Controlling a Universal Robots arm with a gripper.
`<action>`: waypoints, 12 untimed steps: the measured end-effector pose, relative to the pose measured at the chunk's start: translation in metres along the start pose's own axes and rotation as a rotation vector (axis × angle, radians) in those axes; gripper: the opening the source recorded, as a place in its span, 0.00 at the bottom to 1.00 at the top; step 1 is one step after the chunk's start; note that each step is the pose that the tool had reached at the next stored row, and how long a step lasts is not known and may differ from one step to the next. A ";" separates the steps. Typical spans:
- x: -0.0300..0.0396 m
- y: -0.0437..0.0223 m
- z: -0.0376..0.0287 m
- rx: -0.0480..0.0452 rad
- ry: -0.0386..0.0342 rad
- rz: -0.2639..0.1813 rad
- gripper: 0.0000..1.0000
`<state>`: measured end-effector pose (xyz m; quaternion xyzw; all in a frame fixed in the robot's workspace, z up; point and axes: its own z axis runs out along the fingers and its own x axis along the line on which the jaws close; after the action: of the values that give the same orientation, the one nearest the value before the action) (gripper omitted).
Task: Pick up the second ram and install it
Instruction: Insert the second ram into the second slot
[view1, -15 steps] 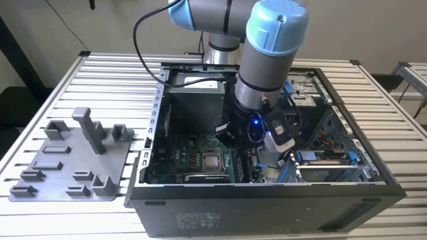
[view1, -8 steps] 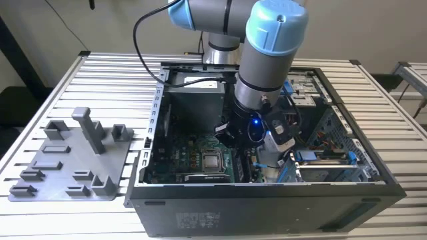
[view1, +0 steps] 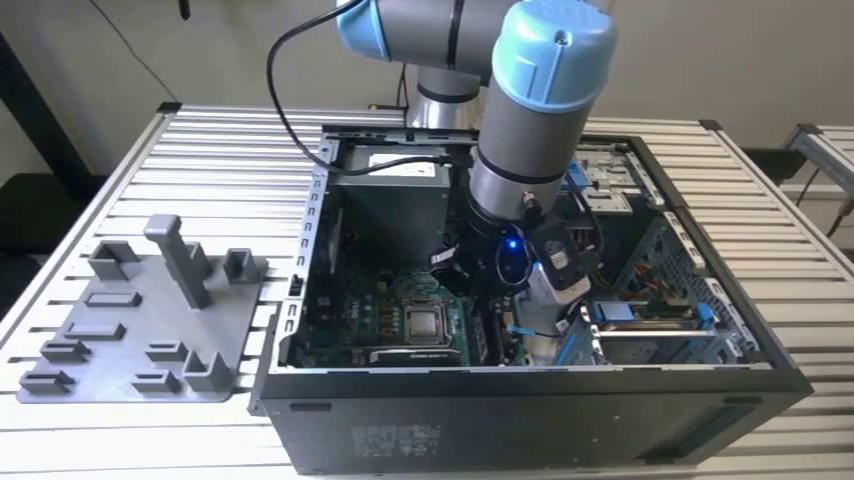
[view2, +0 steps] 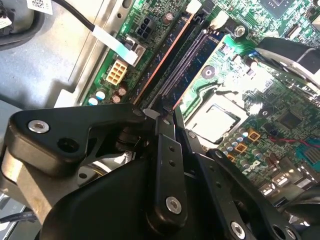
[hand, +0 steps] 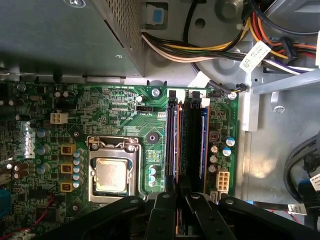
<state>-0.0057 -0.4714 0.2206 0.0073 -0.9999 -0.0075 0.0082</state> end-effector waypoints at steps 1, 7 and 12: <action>0.0000 0.0000 0.0002 -0.0009 0.0000 0.001 0.14; 0.0000 -0.0006 0.0005 -0.0033 -0.0002 0.014 0.14; 0.0000 -0.0007 0.0010 -0.0054 -0.0006 0.035 0.14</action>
<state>-0.0057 -0.4721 0.2195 -0.0101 -0.9999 -0.0100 0.0080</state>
